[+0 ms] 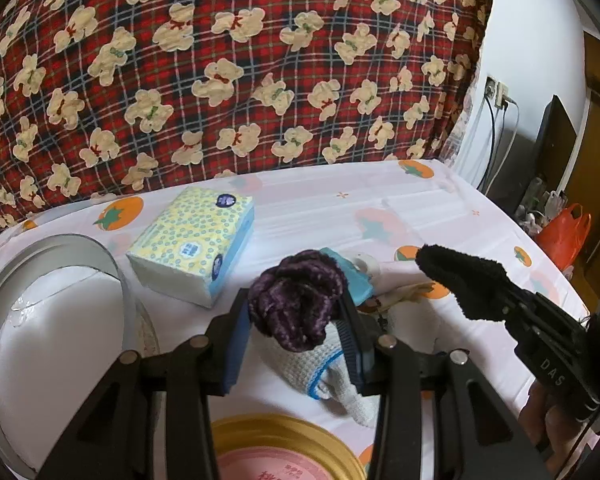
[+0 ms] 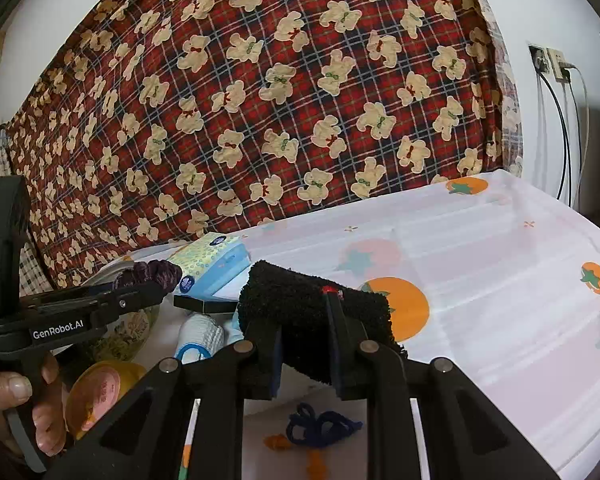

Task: Organize soft objects
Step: 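Lift both held items and carry them toward the round metal tin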

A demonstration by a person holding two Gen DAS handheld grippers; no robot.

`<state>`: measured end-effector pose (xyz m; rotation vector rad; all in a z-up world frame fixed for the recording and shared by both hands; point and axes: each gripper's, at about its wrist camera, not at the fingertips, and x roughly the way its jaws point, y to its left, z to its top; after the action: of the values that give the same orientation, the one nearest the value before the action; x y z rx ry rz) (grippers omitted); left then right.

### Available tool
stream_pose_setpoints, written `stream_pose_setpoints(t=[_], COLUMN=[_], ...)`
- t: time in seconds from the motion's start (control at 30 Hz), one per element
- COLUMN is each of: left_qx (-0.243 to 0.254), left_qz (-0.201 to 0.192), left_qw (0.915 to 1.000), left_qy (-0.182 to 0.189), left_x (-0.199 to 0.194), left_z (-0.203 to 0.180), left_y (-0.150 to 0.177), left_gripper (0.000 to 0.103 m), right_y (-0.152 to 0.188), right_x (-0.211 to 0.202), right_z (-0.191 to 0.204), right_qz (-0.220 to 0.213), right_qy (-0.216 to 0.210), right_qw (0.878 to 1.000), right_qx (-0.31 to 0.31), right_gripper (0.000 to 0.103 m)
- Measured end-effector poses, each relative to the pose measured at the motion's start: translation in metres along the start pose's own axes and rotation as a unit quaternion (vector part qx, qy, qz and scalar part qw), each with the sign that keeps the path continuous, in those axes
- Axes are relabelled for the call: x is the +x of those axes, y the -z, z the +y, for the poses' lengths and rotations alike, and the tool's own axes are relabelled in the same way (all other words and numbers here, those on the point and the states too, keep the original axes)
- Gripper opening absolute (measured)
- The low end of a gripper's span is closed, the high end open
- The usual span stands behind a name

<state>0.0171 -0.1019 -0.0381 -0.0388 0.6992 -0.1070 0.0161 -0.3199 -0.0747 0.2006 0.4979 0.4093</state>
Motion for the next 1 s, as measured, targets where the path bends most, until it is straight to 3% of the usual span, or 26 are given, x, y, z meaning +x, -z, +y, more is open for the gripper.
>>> stream_pose_setpoints(t=[1.0], left_qx=[-0.036], left_qz=[-0.005], left_qw=[0.9993], left_qy=[0.004], left_x=[0.003], left_z=[0.045], left_y=[0.008], left_gripper=[0.041], right_y=[0.0], right_x=[0.03], right_z=[0.043], right_qz=[0.022], right_qy=[-0.009], right_qw=[0.999], right_qx=[-0.032], right_gripper=[0.02])
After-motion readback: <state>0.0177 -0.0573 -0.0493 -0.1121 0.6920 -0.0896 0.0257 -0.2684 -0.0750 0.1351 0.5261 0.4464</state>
